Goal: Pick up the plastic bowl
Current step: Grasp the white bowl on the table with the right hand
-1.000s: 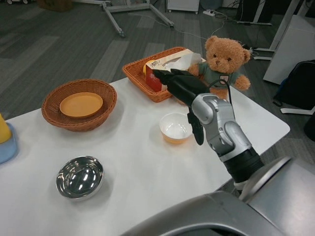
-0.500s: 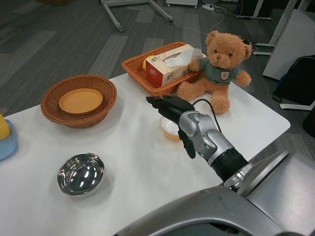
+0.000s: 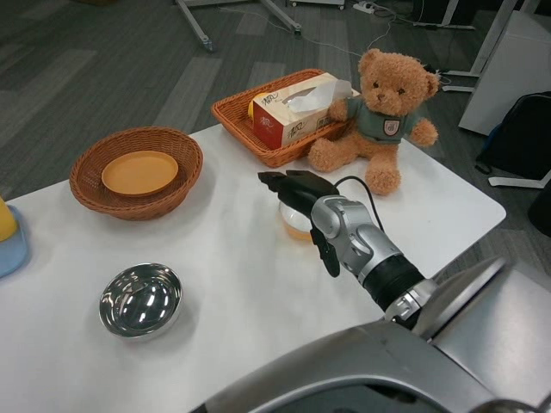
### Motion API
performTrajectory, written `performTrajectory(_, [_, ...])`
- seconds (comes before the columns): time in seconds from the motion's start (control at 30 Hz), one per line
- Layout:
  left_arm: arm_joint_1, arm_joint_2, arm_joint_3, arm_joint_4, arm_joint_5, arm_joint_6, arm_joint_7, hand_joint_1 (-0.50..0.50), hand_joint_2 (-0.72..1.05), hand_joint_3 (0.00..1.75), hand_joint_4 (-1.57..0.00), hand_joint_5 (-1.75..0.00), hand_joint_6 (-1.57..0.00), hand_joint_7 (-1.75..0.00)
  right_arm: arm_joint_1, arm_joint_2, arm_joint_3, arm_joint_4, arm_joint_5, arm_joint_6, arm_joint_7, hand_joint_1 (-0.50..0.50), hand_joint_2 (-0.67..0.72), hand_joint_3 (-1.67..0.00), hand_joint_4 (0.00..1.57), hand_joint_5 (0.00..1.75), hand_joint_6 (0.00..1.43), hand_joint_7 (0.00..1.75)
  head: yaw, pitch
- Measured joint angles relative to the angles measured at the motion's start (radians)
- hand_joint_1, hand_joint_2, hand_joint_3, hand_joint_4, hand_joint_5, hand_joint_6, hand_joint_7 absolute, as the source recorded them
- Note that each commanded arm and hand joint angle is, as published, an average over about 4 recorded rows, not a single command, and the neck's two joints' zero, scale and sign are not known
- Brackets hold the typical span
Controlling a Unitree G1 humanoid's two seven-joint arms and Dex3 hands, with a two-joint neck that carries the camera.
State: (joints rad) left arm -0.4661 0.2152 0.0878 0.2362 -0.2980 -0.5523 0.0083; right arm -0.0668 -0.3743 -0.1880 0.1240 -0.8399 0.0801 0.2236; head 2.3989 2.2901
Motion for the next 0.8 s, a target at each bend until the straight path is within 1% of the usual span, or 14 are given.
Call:
performTrajectory(0.13, [0.0, 0.0, -0.006, 0.002, 0.0, 0.0, 0.0, -0.48, 0.6, 0.0, 0.0, 0.0, 0.0, 0.0, -0.004, 0.0, -0.014, 0.004, -0.054, -0.002, -0.002, -0.46, 0.72, 0.0, 0.0, 0.0, 0.01, 0.0, 0.002, 0.002])
performTrajectory(0.4, [0.0, 0.0, -0.015, 0.003, 0.0, 0.0, 0.0, -0.48, 0.6, 0.0, 0.0, 0.0, 0.0, 0.0, -0.028, 0.005, -0.042, 0.054, -0.089, -0.004, -0.032, -0.46, 0.72, 0.0, 0.0, 0.0, 0.0, 0.0, 0.001, 0.003])
performTrajectory(0.5, [0.0, 0.0, -0.018, 0.003, 0.0, 0.0, 0.0, -0.48, 0.6, 0.0, 0.0, 0.0, 0.0, 0.0, -0.054, 0.005, -0.038, 0.071, -0.13, 0.014, -0.039, -0.46, 0.72, 0.0, 0.0, 0.0, 0.0, 0.0, -0.008, 0.002])
performTrajectory(0.63, [0.0, 0.0, -0.019, 0.004, -0.002, 0.0, 0.0, -0.48, 0.6, 0.0, 0.0, 0.0, 0.0, 0.0, -0.09, 0.001, 0.006, 0.102, -0.195, 0.083, -0.053, -0.46, 0.72, 0.0, 0.0, 0.0, 0.0, 0.0, -0.006, 0.0])
performTrajectory(0.8, [0.0, -0.001, -0.022, 0.008, -0.005, 0.0, 0.0, -0.48, 0.6, 0.0, 0.0, 0.0, 0.0, 0.0, -0.169, -0.004, 0.062, 0.24, -0.204, 0.1, -0.109, -0.46, 0.72, 0.0, 0.0, 0.0, 0.0, 0.0, 0.003, 0.005])
